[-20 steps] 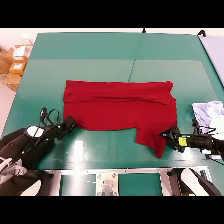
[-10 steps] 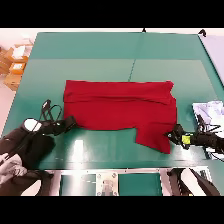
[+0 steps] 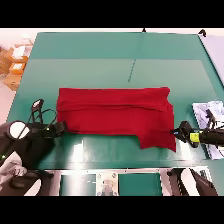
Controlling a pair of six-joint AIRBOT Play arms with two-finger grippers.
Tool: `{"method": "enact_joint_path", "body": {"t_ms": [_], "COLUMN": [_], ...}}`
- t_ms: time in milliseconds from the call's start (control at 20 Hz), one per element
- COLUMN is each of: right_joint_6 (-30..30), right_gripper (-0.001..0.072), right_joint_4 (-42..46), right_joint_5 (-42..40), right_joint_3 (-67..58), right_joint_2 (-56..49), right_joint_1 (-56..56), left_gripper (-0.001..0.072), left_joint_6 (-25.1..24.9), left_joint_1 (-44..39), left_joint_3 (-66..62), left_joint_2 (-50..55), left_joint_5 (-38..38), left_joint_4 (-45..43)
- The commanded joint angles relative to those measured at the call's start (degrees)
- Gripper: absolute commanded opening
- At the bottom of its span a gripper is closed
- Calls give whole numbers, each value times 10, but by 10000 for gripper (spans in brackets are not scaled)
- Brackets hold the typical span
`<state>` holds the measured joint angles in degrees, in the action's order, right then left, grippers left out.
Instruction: Fold the shirts.
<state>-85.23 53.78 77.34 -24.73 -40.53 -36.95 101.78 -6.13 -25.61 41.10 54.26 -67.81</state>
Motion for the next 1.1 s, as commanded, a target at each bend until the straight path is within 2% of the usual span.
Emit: {"method": "enact_joint_path", "body": {"t_ms": [0, 100, 250, 550, 700, 900, 950, 1000, 1050], "right_joint_6": [-7, -7, -7, -7, -7, -7, -7, -6, 6], "right_gripper": [18, 17, 18, 18, 18, 19, 39, 116, 207], "right_joint_4": [-59, -87, -100, -125, -125, -125, -125, -125, -125], "right_joint_5": [12, -14, -49, -149, -189, -193, -192, -187, -172], "right_joint_3": [-67, -112, -172, -307, -371, -458, -472, -484, -502], "right_joint_2": [5, -4, -76, -301, -427, -559, -575, -581, -581], "right_joint_1": [0, 5, 42, 141, 179, 196, 196, 193, 185], "left_gripper": [21, 21, 21, 22, 22, 24, 178, 516, 676], "left_joint_6": [-33, -52, -79, -125, -129, -132, -133, -133, -133], "left_joint_1": [0, 0, 1, 0, 1, 1, 1, 1, 5], "left_joint_3": [-52, -114, -225, -417, -479, -534, -539, -544, -562], "left_joint_2": [0, 34, 141, 383, 486, 572, 576, 575, 574], "left_joint_5": [25, 24, 23, 20, 0, -24, -24, -23, -7], "left_joint_4": [-20, -23, -27, -28, -28, -26, -25, -26, -28]}}
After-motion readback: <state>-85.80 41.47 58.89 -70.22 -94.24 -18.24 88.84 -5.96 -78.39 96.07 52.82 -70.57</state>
